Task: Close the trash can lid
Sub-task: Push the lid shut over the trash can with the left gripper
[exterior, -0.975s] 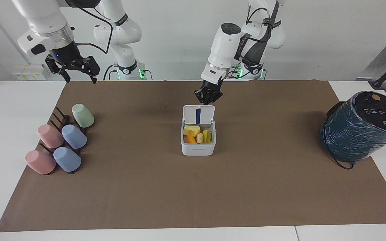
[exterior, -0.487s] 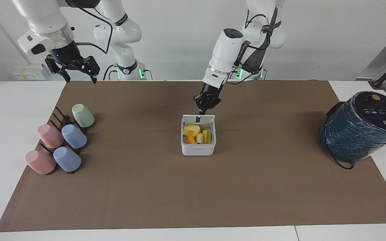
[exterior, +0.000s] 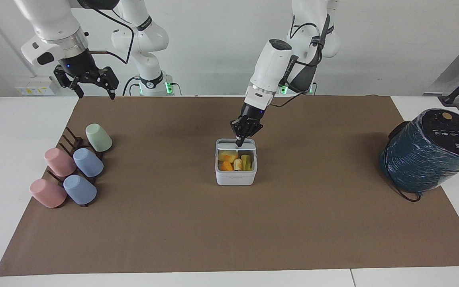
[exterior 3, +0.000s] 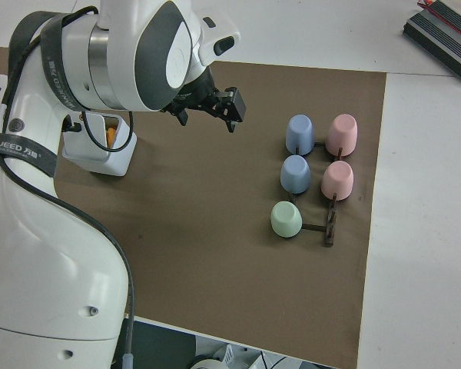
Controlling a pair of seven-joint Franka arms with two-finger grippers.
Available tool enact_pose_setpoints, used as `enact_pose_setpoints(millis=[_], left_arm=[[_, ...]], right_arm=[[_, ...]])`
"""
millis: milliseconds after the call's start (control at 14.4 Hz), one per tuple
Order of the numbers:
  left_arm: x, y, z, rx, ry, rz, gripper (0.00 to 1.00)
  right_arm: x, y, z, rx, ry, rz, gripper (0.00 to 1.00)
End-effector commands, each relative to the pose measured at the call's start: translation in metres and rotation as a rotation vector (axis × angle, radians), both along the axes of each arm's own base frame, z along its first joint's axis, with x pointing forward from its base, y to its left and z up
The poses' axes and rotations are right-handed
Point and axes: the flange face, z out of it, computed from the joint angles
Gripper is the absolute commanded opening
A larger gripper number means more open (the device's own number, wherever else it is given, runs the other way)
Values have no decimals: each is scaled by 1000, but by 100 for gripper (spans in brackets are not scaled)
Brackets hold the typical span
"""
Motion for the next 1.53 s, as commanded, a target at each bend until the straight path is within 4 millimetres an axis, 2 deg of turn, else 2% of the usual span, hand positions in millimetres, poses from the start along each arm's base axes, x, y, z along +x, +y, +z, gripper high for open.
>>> enact_pose_setpoints(millis=[0,418,696,766,975,1253,1462], left_arm=[[15,-14,-20,-22,4,13,0],[23,-17,-38,-18,0,10,0],[24,-20,-64,-6,10,4,0],[25,-19,-65,-5,13,9,0],[37,-24,-41,15,44,-1,0],[65,-13,26,92,154,-29,0],[85,28,66,158,222,-66,0]], right_arm=[[-4,-1,4,8,-2,24,100],[-4,-1,4,8,-2,24,100],[-4,-1,4,8,-2,24,100],[-4,-1,4,8,-2,24,100],[-4,-1,4,8,-2,24,100],[-4,-1,4,8,-2,24,100],[-4,-1,4,8,-2,24,100]])
